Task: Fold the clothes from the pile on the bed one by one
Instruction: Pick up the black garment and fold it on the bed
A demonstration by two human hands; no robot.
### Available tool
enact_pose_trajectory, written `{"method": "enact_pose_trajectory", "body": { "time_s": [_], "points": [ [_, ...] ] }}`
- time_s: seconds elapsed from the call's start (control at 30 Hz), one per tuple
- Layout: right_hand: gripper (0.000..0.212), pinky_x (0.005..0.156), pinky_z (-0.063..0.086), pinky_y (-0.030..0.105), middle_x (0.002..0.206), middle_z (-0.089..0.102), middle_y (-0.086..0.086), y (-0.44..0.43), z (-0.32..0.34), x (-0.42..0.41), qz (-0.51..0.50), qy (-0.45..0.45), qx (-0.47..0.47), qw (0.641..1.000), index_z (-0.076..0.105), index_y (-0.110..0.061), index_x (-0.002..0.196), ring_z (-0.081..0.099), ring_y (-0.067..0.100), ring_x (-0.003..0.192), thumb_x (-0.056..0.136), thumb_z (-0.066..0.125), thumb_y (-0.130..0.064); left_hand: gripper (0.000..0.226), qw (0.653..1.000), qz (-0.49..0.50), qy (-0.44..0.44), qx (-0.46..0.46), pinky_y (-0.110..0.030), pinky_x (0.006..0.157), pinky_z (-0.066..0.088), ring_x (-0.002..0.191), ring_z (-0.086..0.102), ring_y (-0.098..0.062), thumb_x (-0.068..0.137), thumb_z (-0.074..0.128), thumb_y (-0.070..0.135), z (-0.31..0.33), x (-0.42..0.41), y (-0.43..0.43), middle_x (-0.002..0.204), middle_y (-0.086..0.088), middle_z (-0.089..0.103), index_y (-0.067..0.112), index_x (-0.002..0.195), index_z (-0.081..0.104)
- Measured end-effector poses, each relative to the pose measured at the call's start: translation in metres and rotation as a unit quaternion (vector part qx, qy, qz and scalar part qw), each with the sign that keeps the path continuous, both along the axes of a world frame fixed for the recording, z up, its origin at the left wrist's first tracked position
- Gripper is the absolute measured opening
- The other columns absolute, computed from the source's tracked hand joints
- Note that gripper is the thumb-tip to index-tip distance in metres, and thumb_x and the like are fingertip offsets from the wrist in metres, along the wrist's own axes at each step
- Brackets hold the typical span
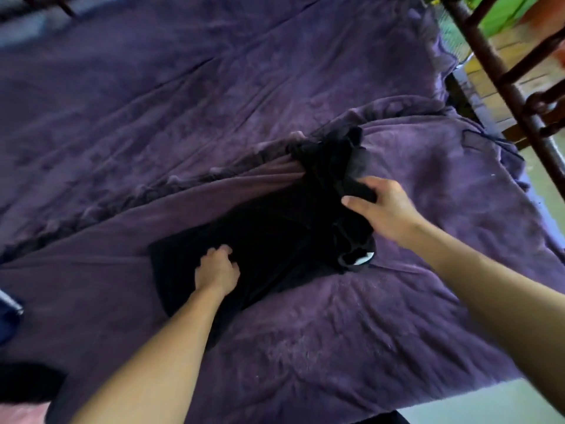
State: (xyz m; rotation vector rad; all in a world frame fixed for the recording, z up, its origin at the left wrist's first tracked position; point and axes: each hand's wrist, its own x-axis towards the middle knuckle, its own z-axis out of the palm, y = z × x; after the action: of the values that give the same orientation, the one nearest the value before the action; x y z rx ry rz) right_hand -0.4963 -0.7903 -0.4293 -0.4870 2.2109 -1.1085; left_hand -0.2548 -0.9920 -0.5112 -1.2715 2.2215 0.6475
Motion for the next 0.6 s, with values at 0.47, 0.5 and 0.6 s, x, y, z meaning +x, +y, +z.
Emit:
{"method": "enact_pose_trajectory", "body": {
  "time_s": [0.47, 0.5, 0.6],
  "points": [
    [0.052, 0.099, 0.047, 0.036, 0.128, 0.060, 0.008, -0.089, -0.090, 0.155, 0.151, -0.043, 0.216, 0.964, 0.050, -0.017, 0.136, 0.061, 0.023, 0.112, 0.087, 0.067, -0.025, 0.051, 0.990, 0.133, -0.020, -0.041, -0.047, 0.096, 0.041, 0.123, 0.041, -0.032, 0.090, 0.057, 0.039, -0.021, 0.123, -0.021, 0.135, -0.010, 0.040, 0.019, 0.134, 0.040],
    [0.048, 0.097, 0.048, 0.037, 0.125, 0.062, 0.009, -0.080, -0.090, 0.147, 0.124, 0.003, 0.227, 0.966, 0.054, -0.017, 0.132, 0.062, 0.025, 0.110, 0.086, 0.067, -0.025, 0.059, 0.978, 0.206, -0.025, -0.035, -0.047, 0.096, 0.040, 0.123, 0.041, -0.034, 0.088, 0.060, 0.043, -0.024, 0.127, -0.022, 0.136, -0.012, 0.040, 0.017, 0.135, 0.037],
    [0.050, 0.095, 0.046, 0.043, 0.126, 0.054, 0.015, -0.060, -0.088, 0.121, 0.064, 0.121, 0.281, 0.950, 0.053, -0.017, 0.132, 0.052, 0.036, 0.116, 0.085, 0.066, -0.029, 0.061, 0.945, 0.323, -0.015, 0.038, -0.046, 0.096, 0.044, 0.119, 0.048, -0.036, 0.083, 0.064, 0.050, -0.046, 0.137, -0.027, 0.131, -0.014, 0.048, 0.014, 0.128, 0.045]
  ]
}}
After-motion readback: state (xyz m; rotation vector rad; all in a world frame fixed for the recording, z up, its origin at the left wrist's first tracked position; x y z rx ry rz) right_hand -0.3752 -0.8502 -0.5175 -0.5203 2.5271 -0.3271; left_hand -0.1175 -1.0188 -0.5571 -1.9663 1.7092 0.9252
